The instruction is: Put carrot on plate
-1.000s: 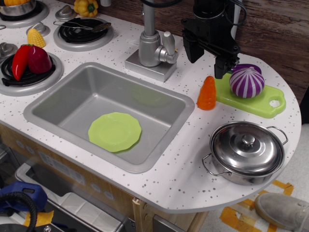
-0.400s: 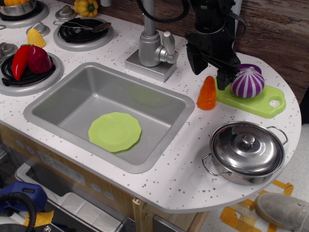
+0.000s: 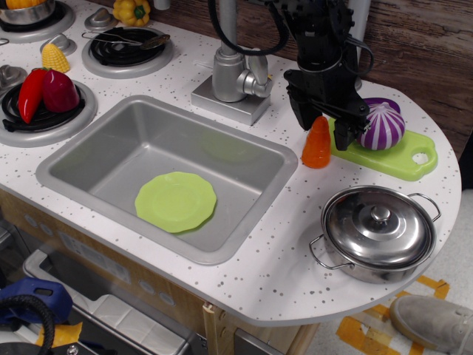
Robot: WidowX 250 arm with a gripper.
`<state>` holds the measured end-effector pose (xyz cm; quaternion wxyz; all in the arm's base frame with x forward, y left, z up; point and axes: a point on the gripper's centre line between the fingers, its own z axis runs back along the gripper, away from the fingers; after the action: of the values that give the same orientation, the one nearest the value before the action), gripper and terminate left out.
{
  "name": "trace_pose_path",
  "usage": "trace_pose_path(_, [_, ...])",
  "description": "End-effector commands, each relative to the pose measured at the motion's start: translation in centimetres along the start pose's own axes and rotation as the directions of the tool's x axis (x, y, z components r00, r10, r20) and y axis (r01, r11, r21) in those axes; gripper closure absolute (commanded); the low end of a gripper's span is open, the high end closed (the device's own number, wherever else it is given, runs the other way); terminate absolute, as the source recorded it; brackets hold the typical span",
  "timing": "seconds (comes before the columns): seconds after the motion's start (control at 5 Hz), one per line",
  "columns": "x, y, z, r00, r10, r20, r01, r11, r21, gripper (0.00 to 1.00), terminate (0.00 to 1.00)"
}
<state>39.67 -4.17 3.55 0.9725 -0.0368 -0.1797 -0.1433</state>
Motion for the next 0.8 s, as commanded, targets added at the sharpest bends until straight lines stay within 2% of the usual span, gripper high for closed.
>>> trace_pose_path(0.0, [0.8, 0.5, 1.2, 1.0, 0.008, 0.026, -0.008, 1.0, 0.028, 1.0, 0.0])
trace_pose_path(0.2, [2.0, 1.1, 3.9, 0.999, -0.02, -0.033, 0.023, 0.994, 0.106, 1.0, 0.0])
trace_pose_path(0.4, [1.8, 2.4, 6.7, 0.995, -0.035, -0.097, 0.052, 0.981, 0.185, 1.0, 0.0])
trace_pose_path(0.6, [0.1, 4.2, 7.6, 0.992, -0.04, -0.118, 0.065, 0.972, 0.224, 1.0, 0.0])
